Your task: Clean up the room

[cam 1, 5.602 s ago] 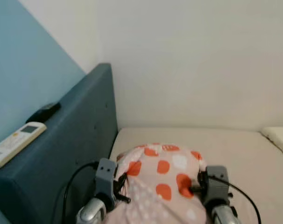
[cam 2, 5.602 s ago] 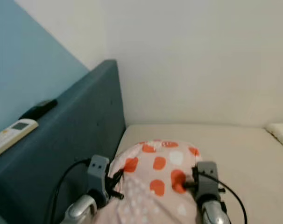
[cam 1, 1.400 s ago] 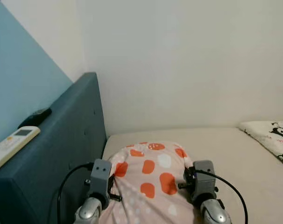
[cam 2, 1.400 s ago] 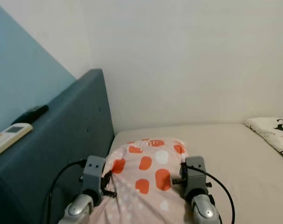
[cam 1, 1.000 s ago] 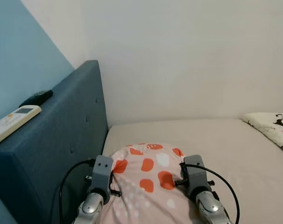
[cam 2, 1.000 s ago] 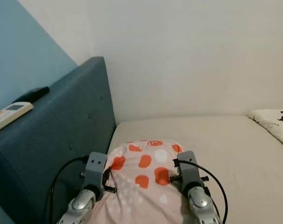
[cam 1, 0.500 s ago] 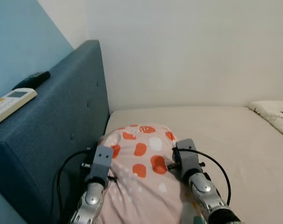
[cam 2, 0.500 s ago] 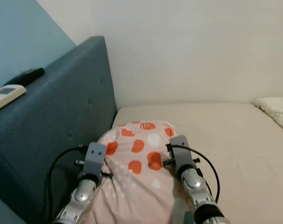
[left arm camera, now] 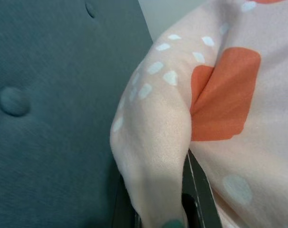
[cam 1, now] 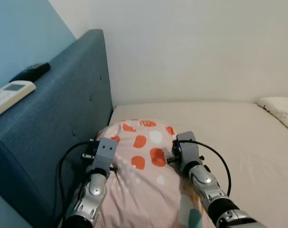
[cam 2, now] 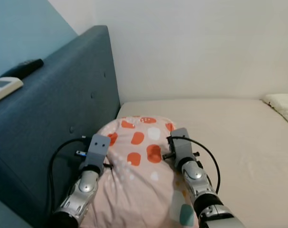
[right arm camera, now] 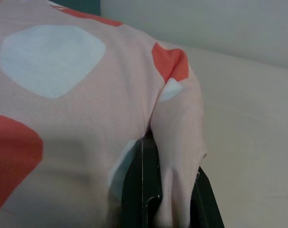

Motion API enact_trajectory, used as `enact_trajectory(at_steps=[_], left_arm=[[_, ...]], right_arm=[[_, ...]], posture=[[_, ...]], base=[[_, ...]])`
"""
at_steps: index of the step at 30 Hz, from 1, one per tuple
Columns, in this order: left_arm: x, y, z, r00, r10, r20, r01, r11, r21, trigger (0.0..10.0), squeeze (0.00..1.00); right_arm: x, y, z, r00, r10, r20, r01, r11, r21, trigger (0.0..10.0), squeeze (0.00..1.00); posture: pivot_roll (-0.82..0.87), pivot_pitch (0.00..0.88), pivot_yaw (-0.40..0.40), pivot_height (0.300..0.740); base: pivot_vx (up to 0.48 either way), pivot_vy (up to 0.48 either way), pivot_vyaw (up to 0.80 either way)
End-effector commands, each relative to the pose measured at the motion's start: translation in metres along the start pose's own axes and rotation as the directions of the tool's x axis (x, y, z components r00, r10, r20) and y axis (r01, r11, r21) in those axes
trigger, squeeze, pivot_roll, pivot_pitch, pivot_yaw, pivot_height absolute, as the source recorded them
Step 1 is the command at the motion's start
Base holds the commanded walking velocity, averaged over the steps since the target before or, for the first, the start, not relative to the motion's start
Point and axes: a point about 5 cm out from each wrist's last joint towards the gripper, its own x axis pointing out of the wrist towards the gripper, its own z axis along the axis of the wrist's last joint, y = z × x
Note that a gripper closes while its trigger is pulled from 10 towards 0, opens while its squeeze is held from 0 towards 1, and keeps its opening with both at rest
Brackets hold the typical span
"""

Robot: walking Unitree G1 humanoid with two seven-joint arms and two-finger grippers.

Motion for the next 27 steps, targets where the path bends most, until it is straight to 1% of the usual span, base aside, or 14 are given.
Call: enact_trajectory(at_steps=[1, 8, 10, 11, 13, 14, 15, 19, 20, 21, 22, 25, 26, 27], left_arm=[[0.001, 0.013, -0.005, 0.997, 0.073, -0.004, -0.073, 0.997, 0.010, 10.0, 0.00], [0.000, 0.010, -0.007, 0.999, 0.049, -0.016, -0.049, 0.999, -0.008, 10.0, 0.00], [0.000, 0.009, -0.007, 0.999, 0.031, -0.025, -0.032, 0.999, -0.031, 10.0, 0.00], [0.000, 0.009, -0.007, 0.999, 0.031, -0.025, -0.032, 0.999, -0.031, 10.0, 0.00], [-0.001, 0.006, -0.005, 1.000, -0.017, -0.010, 0.017, 0.999, -0.041, 10.0, 0.00], [-0.001, 0.006, -0.005, 1.000, -0.017, -0.010, 0.017, 0.999, -0.041, 10.0, 0.00], [-0.001, 0.005, -0.005, 0.999, -0.041, -0.006, 0.041, 0.998, -0.049, 10.0, 0.00], [0.003, 0.004, -0.001, 0.993, -0.121, -0.008, 0.120, 0.991, -0.057, 10.0, 0.00], [0.003, 0.004, -0.001, 0.993, -0.121, -0.008, 0.120, 0.991, -0.057, 10.0, 0.00], [0.006, 0.007, 0.001, 0.993, -0.119, -0.006, 0.119, 0.991, -0.059, 10.0, 0.00], [0.012, 0.013, 0.006, 0.995, -0.098, -0.002, 0.098, 0.993, -0.067, 10.0, 0.00], [0.014, 0.015, 0.008, 0.996, -0.090, -0.001, 0.090, 0.993, -0.072, 10.0, 0.00], [0.017, 0.018, 0.010, 0.997, -0.083, 0.006, 0.083, 0.994, -0.068, 10.0, 0.00], [0.017, 0.018, 0.010, 0.997, -0.083, 0.006, 0.083, 0.994, -0.068, 10.0, 0.00]], right_arm=[[-0.005, -0.006, -0.007, 1.000, -0.015, -0.008, 0.015, 1.000, 0.000, 10.0, 0.00], [-0.007, -0.005, -0.013, 1.000, 0.008, -0.017, -0.008, 1.000, -0.014, 10.0, 0.00], [-0.008, -0.006, -0.014, 1.000, 0.010, -0.019, -0.010, 1.000, -0.020, 10.0, 0.00], [-0.008, -0.006, -0.014, 1.000, 0.010, -0.019, -0.010, 1.000, -0.020, 10.0, 0.00], [-0.008, -0.007, -0.014, 1.000, 0.011, -0.016, -0.011, 1.000, -0.022, 10.0, 0.00], [-0.008, -0.007, -0.014, 1.000, 0.011, -0.016, -0.011, 1.000, -0.022, 10.0, 0.00], [-0.008, -0.008, -0.013, 1.000, 0.011, -0.015, -0.011, 1.000, -0.023, 10.0, 0.00], [-0.005, -0.014, -0.004, 1.000, -0.003, 0.011, 0.003, 1.000, -0.020, 10.0, 0.00], [-0.005, -0.014, -0.004, 1.000, -0.003, 0.011, 0.003, 1.000, -0.020, 10.0, 0.00], [-0.003, -0.015, 0.001, 1.000, -0.002, 0.022, 0.002, 1.000, -0.028, 10.0, 0.00], [0.001, -0.018, 0.011, 0.999, 0.002, 0.041, 0.000, 0.999, -0.046, 10.0, 0.00], [0.003, -0.018, 0.014, 0.999, 0.003, 0.046, -0.001, 0.999, -0.053, 10.0, 0.00], [0.005, -0.020, 0.019, 0.999, 0.004, 0.053, -0.001, 0.998, -0.060, 10.0, 0.00], [0.005, -0.020, 0.019, 0.999, 0.004, 0.053, -0.001, 0.998, -0.060, 10.0, 0.00]], posture=[[0.09, 0.297, 0.010, 0.611], [0.09, 0.296, 0.012, 0.611], [0.09, 0.295, 0.013, 0.611], [0.09, 0.295, 0.013, 0.611], [0.10, 0.301, 0.013, 0.611], [0.10, 0.301, 0.013, 0.611], [0.10, 0.301, 0.013, 0.611], [0.11, 0.317, 0.013, 0.611], [0.11, 0.317, 0.013, 0.611], [0.11, 0.335, 0.010, 0.611], [0.11, 0.359, 0.006, 0.611], [0.11, 0.359, 0.006, 0.611], [0.12, 0.383, 0.001, 0.611], [0.12, 0.383, 0.001, 0.611]], base=[[0.000, 0.000, 0.00], [0.000, 0.000, 0.00], [0.000, 0.000, 0.00], [0.000, 0.000, 0.00], [0.000, 0.000, 0.00], [0.000, 0.000, 0.00], [0.000, 0.000, 0.00], [0.000, 0.000, 0.00], [0.000, 0.000, 0.00], [0.000, 0.000, 0.00], [0.000, 0.000, 0.00], [0.000, 0.000, 0.00], [0.000, 0.000, 0.00], [0.000, 0.000, 0.00]])
